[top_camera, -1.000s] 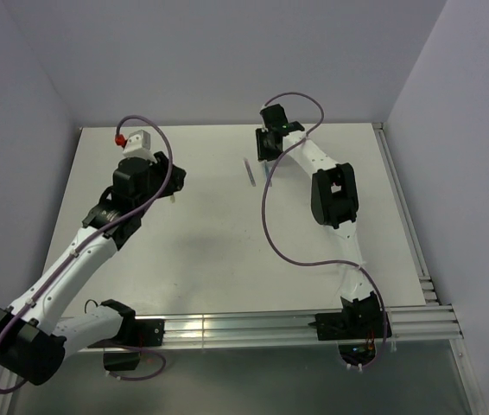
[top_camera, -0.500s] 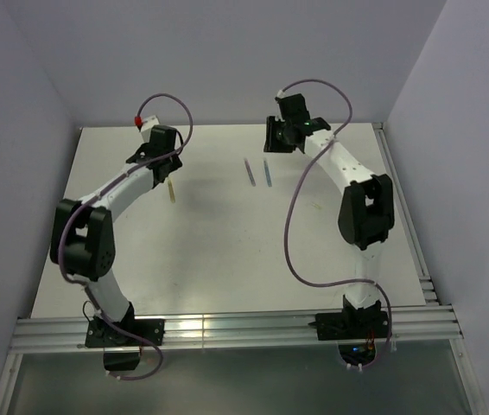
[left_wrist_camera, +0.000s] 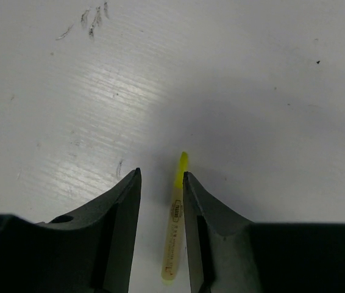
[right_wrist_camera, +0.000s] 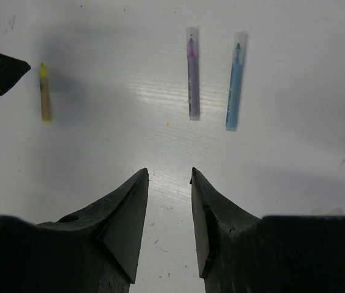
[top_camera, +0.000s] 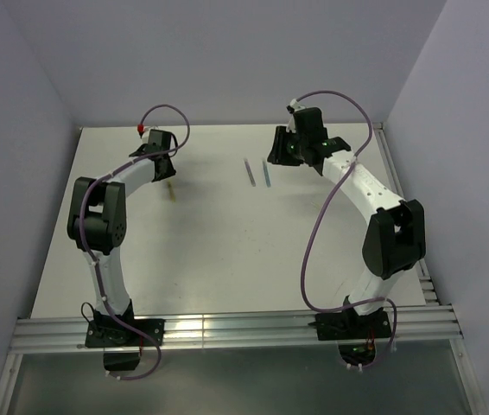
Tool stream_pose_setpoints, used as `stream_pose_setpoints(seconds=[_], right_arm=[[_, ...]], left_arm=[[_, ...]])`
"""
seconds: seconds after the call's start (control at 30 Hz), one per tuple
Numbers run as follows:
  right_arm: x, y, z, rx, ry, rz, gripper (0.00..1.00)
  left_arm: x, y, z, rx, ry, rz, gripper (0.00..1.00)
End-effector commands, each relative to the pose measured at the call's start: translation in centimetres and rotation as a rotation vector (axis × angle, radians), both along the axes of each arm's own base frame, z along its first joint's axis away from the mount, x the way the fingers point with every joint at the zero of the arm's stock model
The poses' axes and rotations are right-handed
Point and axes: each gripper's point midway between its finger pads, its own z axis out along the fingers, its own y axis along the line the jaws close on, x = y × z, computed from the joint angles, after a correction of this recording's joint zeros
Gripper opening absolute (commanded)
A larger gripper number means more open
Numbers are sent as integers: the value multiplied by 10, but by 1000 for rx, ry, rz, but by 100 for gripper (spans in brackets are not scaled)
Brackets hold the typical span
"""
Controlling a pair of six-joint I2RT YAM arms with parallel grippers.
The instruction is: Insert the pens into the pen caps
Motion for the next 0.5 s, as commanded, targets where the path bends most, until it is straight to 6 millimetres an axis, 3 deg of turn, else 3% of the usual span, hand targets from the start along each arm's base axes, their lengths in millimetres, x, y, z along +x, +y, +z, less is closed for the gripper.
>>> stream_pose_setpoints(seconds=[0.0,0.27,0.47], right_arm=[[1,-1,35,53,-100,-6,42],[-3,0,23,58,-78,2,42],[-7,0,29,67,-92,4,42]], left_arm=[[12,-12,11,-29,-63,-59,39],[3,-14,-7,-30,-4,-66,38],[-4,-17,-18,-31,21,-85,38]])
